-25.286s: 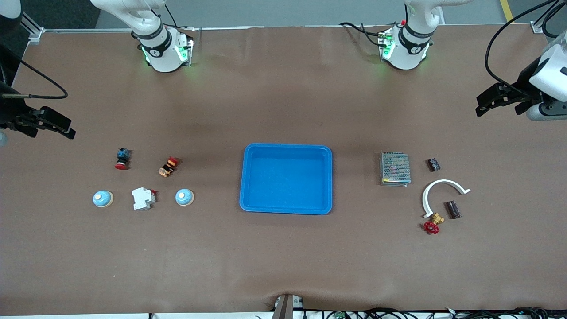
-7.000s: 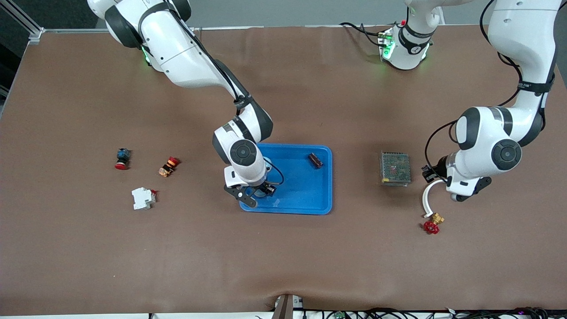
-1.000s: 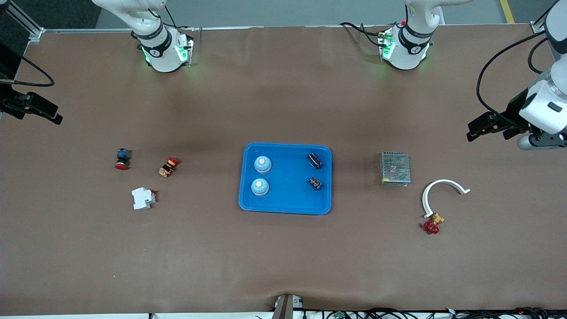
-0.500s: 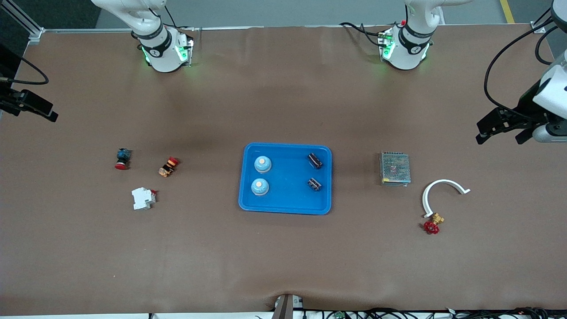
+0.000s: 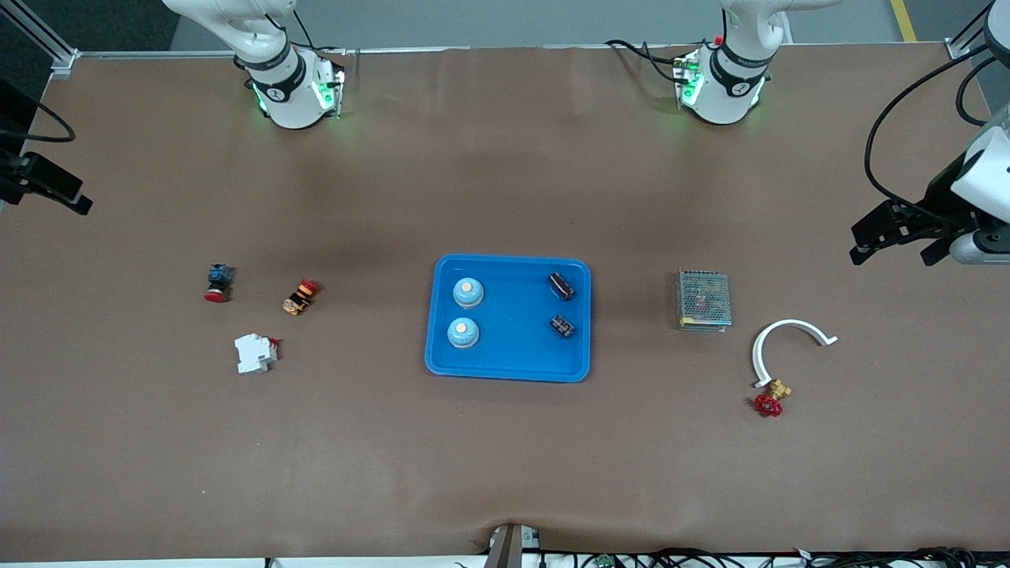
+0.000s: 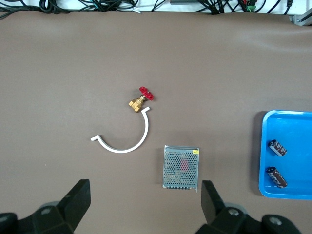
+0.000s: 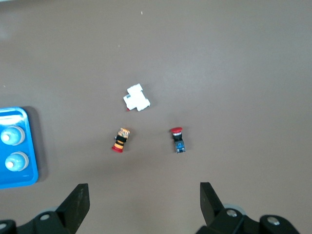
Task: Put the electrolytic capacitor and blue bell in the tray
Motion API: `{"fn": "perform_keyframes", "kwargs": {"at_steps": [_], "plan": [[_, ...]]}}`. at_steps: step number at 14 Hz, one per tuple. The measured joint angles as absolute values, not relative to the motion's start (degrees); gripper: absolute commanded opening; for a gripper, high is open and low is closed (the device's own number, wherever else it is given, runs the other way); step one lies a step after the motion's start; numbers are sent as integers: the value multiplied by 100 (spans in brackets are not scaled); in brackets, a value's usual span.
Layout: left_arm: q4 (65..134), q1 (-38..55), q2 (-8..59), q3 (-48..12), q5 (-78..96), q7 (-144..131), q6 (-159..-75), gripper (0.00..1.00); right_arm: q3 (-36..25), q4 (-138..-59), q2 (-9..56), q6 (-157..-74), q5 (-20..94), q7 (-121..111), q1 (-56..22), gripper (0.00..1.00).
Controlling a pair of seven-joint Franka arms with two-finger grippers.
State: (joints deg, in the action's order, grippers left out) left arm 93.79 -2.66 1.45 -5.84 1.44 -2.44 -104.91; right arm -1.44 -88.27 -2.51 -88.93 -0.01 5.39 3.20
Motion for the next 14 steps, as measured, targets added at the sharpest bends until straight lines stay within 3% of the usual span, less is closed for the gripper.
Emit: {"fn": "perform_keyframes", "kwargs": {"at_steps": [14], "plan": [[9378, -292, 185, -562, 144, -246, -10447, 100, -143, -8602, -101, -9087, -1, 531, 285, 100]]}}
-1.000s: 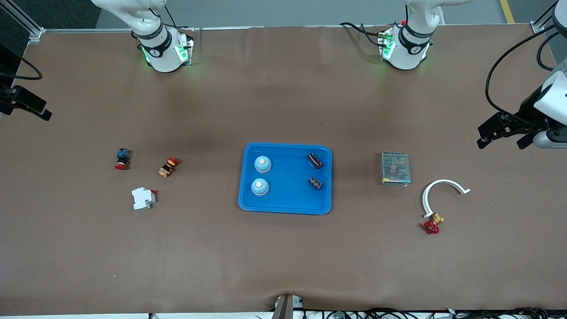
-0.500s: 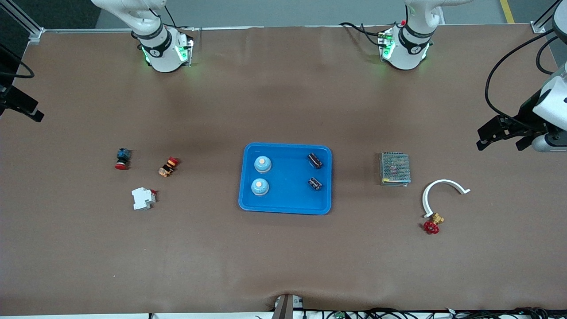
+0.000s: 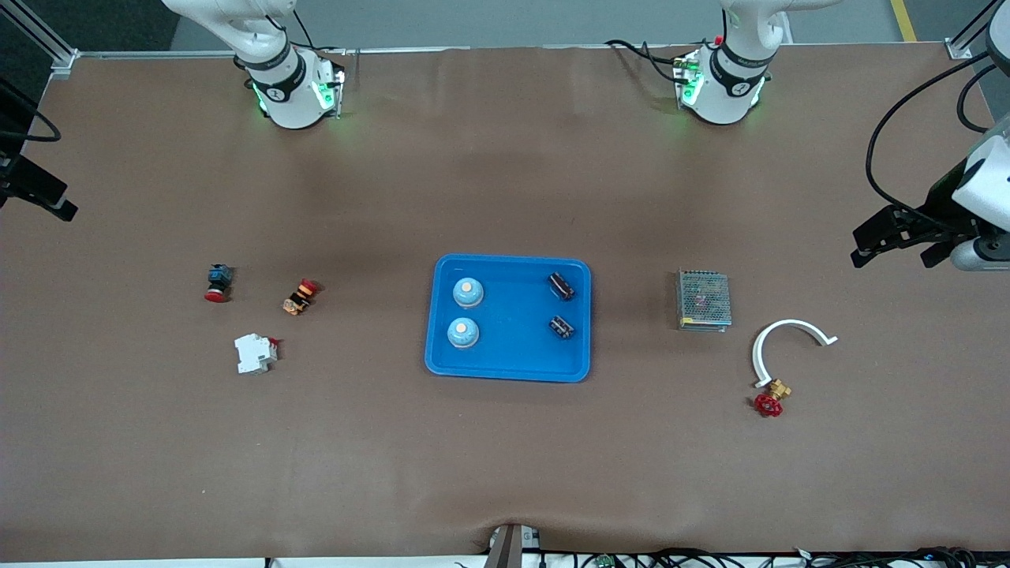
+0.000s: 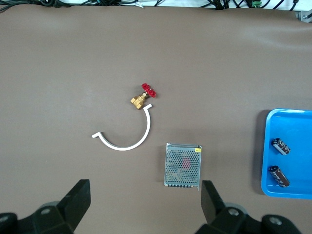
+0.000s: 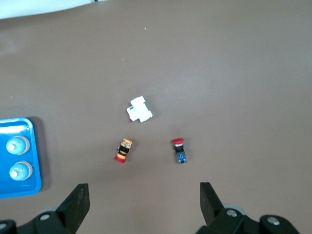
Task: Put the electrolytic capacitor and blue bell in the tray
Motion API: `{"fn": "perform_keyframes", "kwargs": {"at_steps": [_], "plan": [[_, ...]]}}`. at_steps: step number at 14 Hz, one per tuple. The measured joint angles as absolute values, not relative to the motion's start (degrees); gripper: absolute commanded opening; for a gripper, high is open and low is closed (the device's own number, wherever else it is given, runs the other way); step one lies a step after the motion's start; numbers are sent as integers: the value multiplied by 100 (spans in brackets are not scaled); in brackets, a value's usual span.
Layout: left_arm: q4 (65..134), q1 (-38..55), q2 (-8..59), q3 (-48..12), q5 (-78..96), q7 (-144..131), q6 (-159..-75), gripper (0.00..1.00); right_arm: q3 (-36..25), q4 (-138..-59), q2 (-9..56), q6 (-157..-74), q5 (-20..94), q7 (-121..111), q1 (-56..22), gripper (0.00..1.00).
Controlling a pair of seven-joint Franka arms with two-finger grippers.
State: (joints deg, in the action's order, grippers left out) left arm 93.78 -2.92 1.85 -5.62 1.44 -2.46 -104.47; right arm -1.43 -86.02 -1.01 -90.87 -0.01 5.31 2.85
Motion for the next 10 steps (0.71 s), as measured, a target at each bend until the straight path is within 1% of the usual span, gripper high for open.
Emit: {"fn": "perform_keyframes", "kwargs": {"at_steps": [3, 6, 10], "plan": [[9378, -293, 189, -562, 144, -246, -10438, 100, -140, -8601, -100, -9344, -1, 530, 253, 100], [9377, -295, 215, -551, 47, -246, -10359, 100, -140, -8600, -100, -9371, -1, 530, 235, 100], [9299, -293, 222, -550, -317, -219, -9759, 100, -140, -8600, -100, -9374, -1, 529, 223, 100]]}}
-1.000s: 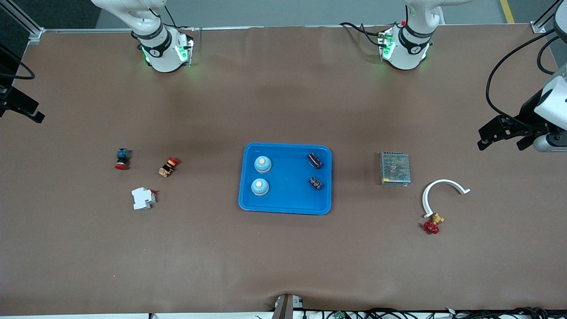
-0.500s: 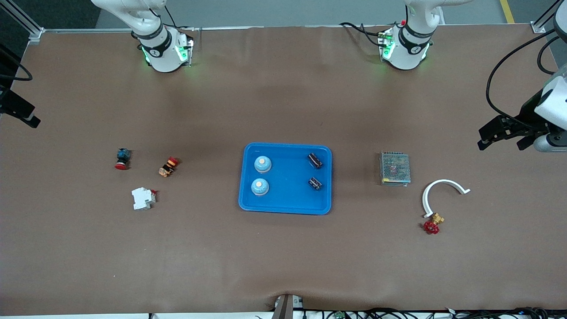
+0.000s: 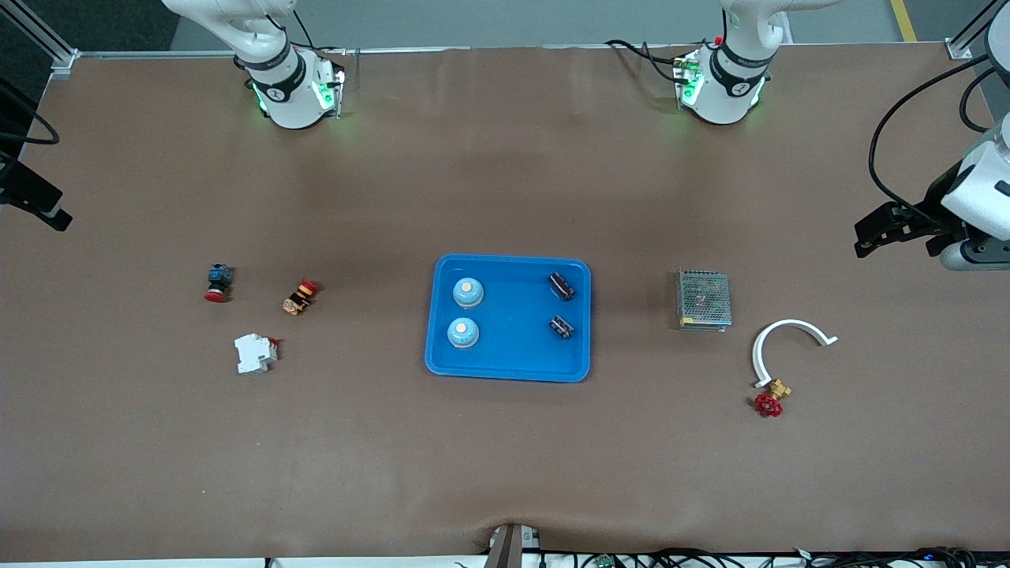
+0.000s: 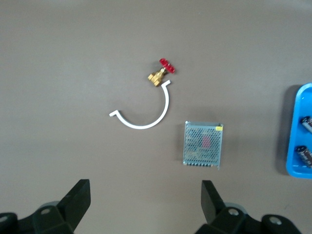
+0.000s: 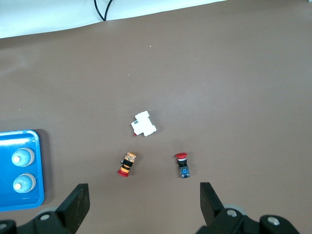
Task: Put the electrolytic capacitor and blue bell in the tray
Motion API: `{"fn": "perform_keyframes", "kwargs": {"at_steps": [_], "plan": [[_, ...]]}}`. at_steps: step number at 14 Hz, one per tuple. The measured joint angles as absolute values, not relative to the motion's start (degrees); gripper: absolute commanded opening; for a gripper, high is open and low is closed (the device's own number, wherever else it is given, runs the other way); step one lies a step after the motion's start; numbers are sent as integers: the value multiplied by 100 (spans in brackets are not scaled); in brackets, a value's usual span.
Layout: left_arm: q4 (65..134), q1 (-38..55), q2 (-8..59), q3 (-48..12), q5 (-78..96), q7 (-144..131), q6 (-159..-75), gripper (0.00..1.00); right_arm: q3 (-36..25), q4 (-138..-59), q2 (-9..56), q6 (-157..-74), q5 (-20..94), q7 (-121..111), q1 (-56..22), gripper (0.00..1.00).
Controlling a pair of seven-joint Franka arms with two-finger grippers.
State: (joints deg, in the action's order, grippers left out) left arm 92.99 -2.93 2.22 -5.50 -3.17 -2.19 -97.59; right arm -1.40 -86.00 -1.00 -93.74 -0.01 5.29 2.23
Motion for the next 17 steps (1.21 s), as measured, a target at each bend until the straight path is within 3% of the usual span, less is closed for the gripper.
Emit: {"fn": "perform_keyframes", "kwargs": {"at_steps": [17], "plan": [[8900, -255, 223, -595, -151, -607, -9458, 100, -141, -8599, -76, -9383, -1, 529, 197, 100]]}}
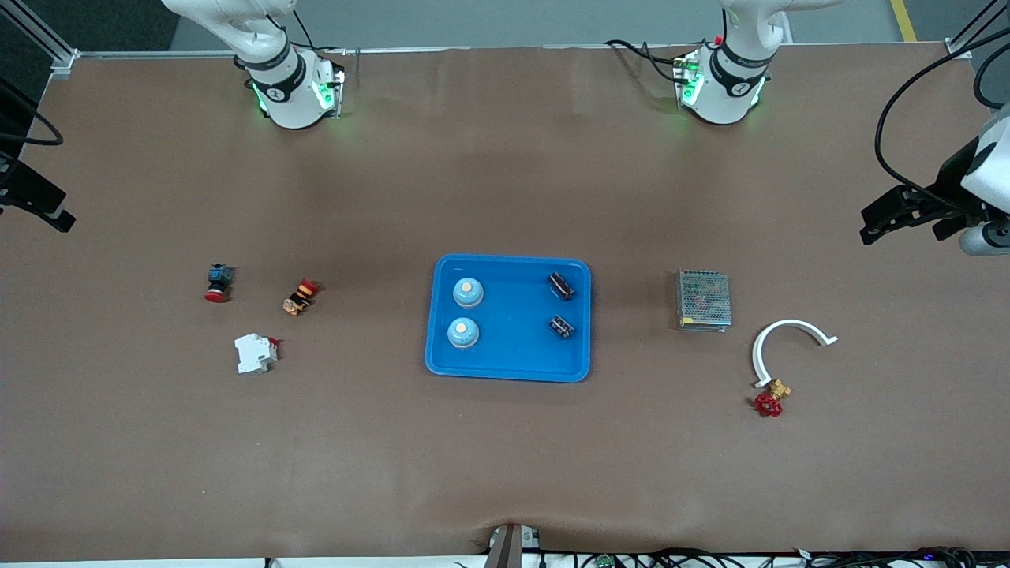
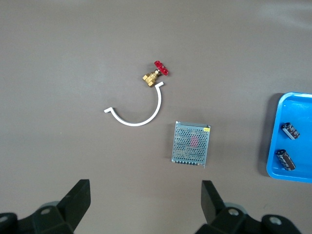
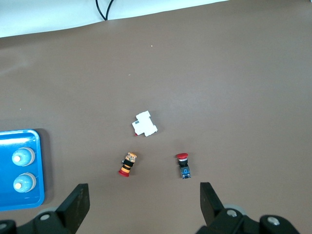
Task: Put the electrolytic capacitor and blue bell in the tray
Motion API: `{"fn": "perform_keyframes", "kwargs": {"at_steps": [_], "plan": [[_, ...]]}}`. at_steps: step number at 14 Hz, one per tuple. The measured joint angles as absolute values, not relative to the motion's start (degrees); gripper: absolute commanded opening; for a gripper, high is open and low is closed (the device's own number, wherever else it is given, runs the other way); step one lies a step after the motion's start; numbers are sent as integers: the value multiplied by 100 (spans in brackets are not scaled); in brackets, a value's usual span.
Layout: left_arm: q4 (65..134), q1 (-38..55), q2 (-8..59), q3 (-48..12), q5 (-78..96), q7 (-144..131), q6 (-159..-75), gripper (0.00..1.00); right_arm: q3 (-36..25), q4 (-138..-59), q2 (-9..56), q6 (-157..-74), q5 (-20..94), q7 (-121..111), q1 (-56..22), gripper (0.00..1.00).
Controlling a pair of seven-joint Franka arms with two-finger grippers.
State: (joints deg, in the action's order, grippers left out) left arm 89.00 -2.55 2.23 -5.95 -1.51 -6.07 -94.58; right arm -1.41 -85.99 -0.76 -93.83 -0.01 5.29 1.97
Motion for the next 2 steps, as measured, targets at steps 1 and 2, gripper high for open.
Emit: {"fn": "perform_keyframes", "kwargs": {"at_steps": [1, 2], "plan": [[8900, -255, 223, -595, -151, -607, -9458, 100, -141, -8599, -67, -9390, -1, 529, 192, 100], [8900, -255, 223, -595, -151, -607, -9457, 100, -140, -8599, -60, -9407, -1, 529, 175, 100]]}}
